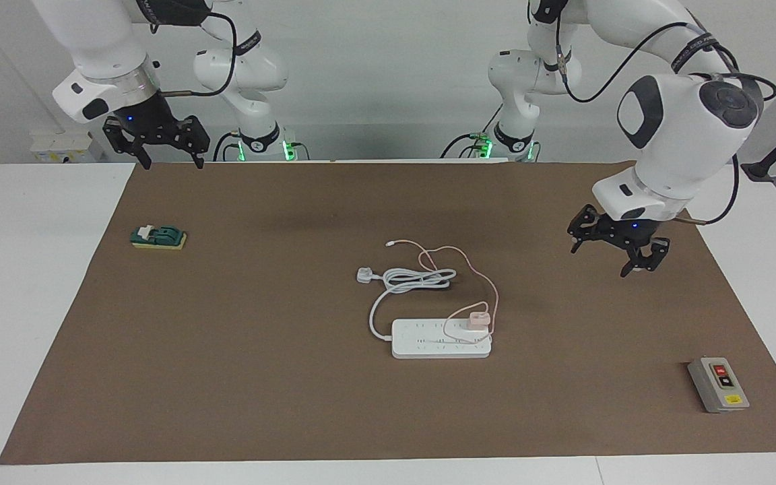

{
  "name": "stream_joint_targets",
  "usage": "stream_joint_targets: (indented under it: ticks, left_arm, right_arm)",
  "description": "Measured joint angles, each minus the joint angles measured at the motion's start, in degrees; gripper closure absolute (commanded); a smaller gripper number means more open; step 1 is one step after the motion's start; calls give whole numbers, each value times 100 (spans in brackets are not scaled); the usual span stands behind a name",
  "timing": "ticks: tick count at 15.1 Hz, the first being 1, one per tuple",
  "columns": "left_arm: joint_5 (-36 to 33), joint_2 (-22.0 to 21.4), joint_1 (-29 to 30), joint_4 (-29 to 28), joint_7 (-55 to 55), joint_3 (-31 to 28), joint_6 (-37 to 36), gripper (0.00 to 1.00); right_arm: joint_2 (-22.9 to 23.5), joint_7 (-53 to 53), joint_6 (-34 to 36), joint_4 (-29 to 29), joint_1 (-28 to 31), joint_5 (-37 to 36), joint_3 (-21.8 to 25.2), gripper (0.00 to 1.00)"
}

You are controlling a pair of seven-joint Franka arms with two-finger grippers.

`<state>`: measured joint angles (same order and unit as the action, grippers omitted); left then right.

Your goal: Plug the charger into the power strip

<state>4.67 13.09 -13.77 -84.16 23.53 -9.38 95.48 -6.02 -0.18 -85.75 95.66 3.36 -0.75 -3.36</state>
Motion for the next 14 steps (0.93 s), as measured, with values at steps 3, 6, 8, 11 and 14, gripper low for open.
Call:
stream_joint_targets:
  ticks: [3,6,8,11,14]
  left_arm:
    - [-2,-136,3,0,-1033,-12,-425,0]
    - [-9,-268,58,-46,-1997,-34,-635,0]
    - [-9,-311,76,-86,-2254,-34,-657,0]
    - [-10,-396,77,-107,-2342,-35,-888,0]
    - [-13,-550,79,-246,-2440,-38,-1072,0]
  right_arm:
    - [0,0,0,0,0,0,0,0]
    - [0,0,0,0,3,0,3,0]
    - [0,0,0,0,3,0,5,0]
    - [0,0,0,0,3,0,6,0]
    - [0,0,0,0,3,0,6,0]
